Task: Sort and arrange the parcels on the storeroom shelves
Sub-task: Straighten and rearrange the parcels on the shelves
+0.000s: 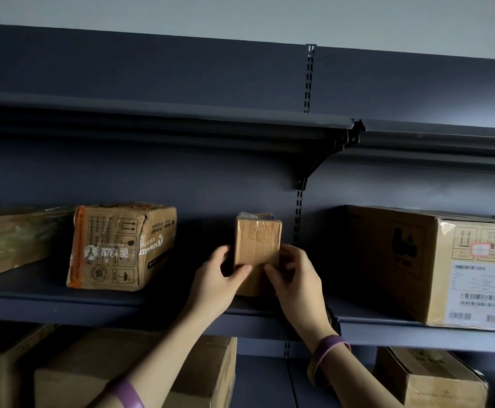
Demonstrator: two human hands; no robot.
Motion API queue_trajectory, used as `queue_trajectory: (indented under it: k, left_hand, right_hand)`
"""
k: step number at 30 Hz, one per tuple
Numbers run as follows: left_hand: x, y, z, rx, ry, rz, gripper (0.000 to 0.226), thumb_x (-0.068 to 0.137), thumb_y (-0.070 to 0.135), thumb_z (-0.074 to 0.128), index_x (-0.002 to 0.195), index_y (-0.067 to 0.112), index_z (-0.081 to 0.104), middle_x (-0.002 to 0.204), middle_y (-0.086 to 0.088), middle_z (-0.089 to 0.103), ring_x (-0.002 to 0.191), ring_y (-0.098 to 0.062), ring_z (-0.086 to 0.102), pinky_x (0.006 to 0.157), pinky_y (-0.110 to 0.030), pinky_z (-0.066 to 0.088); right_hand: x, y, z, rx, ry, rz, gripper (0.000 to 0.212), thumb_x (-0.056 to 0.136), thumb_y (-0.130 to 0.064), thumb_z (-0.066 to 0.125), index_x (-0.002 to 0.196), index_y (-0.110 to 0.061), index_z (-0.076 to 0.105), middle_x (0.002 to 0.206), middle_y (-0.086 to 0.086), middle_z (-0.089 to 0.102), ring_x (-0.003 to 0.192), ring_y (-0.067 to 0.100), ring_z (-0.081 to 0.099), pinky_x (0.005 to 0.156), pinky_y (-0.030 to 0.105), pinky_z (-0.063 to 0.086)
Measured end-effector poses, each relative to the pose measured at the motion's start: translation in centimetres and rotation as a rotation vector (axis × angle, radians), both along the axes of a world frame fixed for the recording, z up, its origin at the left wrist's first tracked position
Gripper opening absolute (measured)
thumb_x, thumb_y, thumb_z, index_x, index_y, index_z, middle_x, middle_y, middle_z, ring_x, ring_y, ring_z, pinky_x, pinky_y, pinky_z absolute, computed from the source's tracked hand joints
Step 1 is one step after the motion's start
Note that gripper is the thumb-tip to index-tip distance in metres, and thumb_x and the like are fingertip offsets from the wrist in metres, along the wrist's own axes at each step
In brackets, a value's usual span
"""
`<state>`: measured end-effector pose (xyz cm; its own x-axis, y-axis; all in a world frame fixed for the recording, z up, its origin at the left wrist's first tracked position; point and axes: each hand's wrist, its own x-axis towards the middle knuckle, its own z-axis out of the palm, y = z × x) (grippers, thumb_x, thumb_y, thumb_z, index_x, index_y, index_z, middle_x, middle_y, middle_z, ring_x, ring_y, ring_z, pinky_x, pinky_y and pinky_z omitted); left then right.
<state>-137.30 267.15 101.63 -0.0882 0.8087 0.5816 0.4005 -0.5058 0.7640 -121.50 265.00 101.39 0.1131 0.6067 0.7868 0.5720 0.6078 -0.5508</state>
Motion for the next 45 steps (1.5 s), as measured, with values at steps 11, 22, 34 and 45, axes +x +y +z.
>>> queue_trajectory:
  k: [11, 22, 34, 45]
  left_hand:
    - [-8.0, -4.5, 2.1, 0.255, -0.216, 0.020, 0.028, 0.088, 0.011, 0.067, 0.113, 0.021, 0.062, 0.115, 0.008, 0.066, 0.113, -0.006, 0.059, 0.099, -0.021, 0.045]
    - [-22.7, -2.7, 1.5, 0.119, -0.169, 0.301, 0.065, 0.084, 0.028, 0.071, 0.142, 0.023, 0.039, 0.145, -0.002, 0.043, 0.135, -0.018, 0.037, 0.111, -0.039, 0.033]
    - [-25.5, -0.2, 0.0, -0.018, -0.058, -0.023, 0.031, 0.088, 0.034, 0.066, 0.117, 0.027, 0.059, 0.110, 0.009, 0.068, 0.105, -0.009, 0.063, 0.093, -0.034, 0.052]
    - [-26.7, -2.4, -0.1, -0.065, -0.205, -0.357, 0.070, 0.057, 0.058, 0.074, 0.111, 0.024, 0.043, 0.109, 0.012, 0.066, 0.097, 0.012, 0.059, 0.075, -0.007, 0.043]
  right_hand:
    - [-8.6, -2.8, 1.0, 0.163, -0.082, 0.340, 0.025, 0.094, -0.025, 0.058, 0.118, -0.028, 0.055, 0.111, -0.015, 0.057, 0.104, -0.001, 0.057, 0.086, 0.012, 0.045]
    - [-20.2, 0.8, 1.1, -0.280, 0.033, 0.462, 0.064, 0.092, -0.034, 0.063, 0.147, -0.017, 0.035, 0.132, -0.007, 0.055, 0.122, 0.008, 0.054, 0.100, 0.024, 0.048]
    - [-23.3, 2.3, 0.0, -0.226, -0.047, 0.196, 0.043, 0.095, -0.030, 0.060, 0.133, -0.024, 0.041, 0.121, -0.010, 0.064, 0.113, 0.011, 0.062, 0.095, 0.037, 0.053]
    - [-22.5, 1.9, -1.1, -0.044, -0.055, 0.147, 0.050, 0.081, -0.006, 0.076, 0.089, -0.028, 0.032, 0.096, -0.021, 0.058, 0.088, -0.022, 0.057, 0.066, 0.007, 0.048]
